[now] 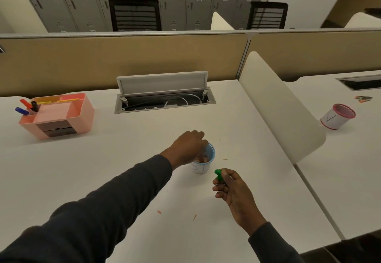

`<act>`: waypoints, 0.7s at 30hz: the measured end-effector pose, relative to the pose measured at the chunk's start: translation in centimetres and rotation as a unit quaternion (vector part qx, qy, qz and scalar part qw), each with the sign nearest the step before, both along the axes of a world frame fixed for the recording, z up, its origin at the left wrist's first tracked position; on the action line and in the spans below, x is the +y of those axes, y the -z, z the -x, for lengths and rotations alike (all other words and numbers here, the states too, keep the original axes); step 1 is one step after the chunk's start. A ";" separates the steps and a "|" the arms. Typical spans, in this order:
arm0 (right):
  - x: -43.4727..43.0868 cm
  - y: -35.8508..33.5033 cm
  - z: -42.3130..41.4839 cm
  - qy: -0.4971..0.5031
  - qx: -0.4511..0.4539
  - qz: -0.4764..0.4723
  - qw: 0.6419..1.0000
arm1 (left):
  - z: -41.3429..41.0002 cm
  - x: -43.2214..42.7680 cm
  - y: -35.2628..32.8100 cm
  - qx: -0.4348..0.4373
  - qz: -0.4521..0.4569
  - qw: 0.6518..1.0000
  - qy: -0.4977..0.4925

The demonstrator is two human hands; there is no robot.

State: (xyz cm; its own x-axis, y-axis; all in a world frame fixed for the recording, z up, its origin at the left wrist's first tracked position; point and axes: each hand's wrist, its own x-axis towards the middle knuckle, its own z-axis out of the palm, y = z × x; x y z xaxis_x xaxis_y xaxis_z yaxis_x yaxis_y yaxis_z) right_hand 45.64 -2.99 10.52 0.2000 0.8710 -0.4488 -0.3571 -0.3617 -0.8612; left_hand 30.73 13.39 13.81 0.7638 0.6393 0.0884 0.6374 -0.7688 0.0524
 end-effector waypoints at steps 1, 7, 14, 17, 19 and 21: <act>0.1 0.0 0.0 -0.002 -0.003 -0.001 1.000 | -0.1 -0.1 0.0 -0.002 0.001 1.000 -0.008; 0.3 -0.2 0.0 -0.006 -0.025 -0.009 1.000 | -0.2 -0.6 0.2 -0.016 -0.007 1.000 -0.016; 0.5 -0.6 0.4 -0.011 -0.059 -0.020 0.998 | -0.1 -1.0 0.4 -0.076 0.014 0.996 -0.038; 0.6 -0.9 0.5 -0.009 -0.088 -0.038 0.995 | 0.6 -1.1 0.2 -0.195 0.133 0.965 -0.115; 1.1 -1.2 0.6 0.000 -0.114 -0.051 0.992 | 1.2 -1.2 -0.3 -0.297 0.207 0.912 -0.192; 1.7 -1.7 0.8 0.012 -0.139 -0.065 0.988 | 1.9 -1.4 -0.6 -0.355 0.255 0.870 -0.227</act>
